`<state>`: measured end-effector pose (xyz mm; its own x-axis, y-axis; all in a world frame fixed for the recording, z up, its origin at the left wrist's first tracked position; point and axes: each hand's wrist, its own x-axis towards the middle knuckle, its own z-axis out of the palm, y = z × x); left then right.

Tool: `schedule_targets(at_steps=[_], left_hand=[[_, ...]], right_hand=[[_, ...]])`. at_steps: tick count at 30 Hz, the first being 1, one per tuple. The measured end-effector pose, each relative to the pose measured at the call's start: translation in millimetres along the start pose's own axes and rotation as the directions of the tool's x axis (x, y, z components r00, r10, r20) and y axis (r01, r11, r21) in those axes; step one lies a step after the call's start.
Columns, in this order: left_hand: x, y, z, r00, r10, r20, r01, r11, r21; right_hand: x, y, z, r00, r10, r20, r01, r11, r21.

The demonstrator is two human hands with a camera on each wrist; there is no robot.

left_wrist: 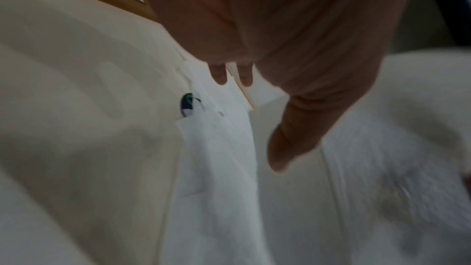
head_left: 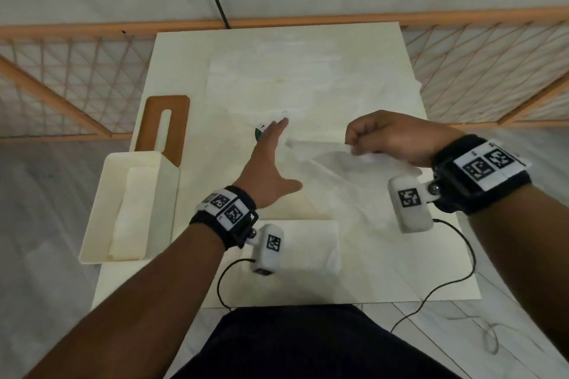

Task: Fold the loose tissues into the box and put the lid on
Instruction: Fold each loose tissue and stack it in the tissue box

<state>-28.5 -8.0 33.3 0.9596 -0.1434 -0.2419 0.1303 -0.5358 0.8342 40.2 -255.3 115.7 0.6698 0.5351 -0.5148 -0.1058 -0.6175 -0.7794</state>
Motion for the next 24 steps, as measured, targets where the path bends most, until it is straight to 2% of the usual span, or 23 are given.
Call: schedule_targets(at_steps=[2,5,7,9,12,14,17,20,24], left_hand=[[3.6,11.6,-4.1,0.998,0.022,0.051,-0.019,0.999,-0.046],[7.1,19.0,-10.4,0.999,0.002,0.032,0.006,0.971,-0.237],[4.3,21.7,-16.1,0.998,-0.066,-0.011,0.056,0.905,-0.422],[1.3,19.2,-21.3,0.991,-0.130,-0.036,0.089,0.834,-0.544],[-4.2,9.5,-26.0,0.979,-0.192,-0.061,0.125,0.816,-0.564],[-10.0,3.2,-28.1,0.969,-0.230,-0.088,0.149,0.831,-0.536],[-17.0,-9.9,-29.0,0.955,-0.257,-0.148,0.151,0.852,-0.501],[-26.0,-22.6,-32.6,0.949,-0.222,-0.225,0.123,0.916,-0.383],[-33.4,-27.4,-36.1,0.969,-0.132,-0.210,0.056,0.941,-0.333]], right_hand=[[-6.7,0.8,-0.1,1.000,-0.003,-0.014,0.005,0.989,0.148],[-12.2,8.8,0.4,0.990,0.015,-0.139,0.033,0.942,0.334],[-16.0,20.4,4.9,0.979,0.063,-0.193,0.037,0.880,0.474],[-18.0,39.9,16.7,0.975,0.112,-0.193,0.027,0.799,0.601],[-15.4,58.2,46.5,0.985,0.088,-0.148,0.049,0.678,0.733],[-7.3,60.5,63.8,0.973,0.078,-0.219,0.123,0.628,0.768],[-2.3,53.6,76.6,0.932,0.117,-0.342,0.189,0.649,0.737],[-2.3,49.6,83.2,0.906,0.064,-0.418,0.227,0.760,0.609],[0.8,48.4,86.1,0.860,0.065,-0.505,0.196,0.873,0.446]])
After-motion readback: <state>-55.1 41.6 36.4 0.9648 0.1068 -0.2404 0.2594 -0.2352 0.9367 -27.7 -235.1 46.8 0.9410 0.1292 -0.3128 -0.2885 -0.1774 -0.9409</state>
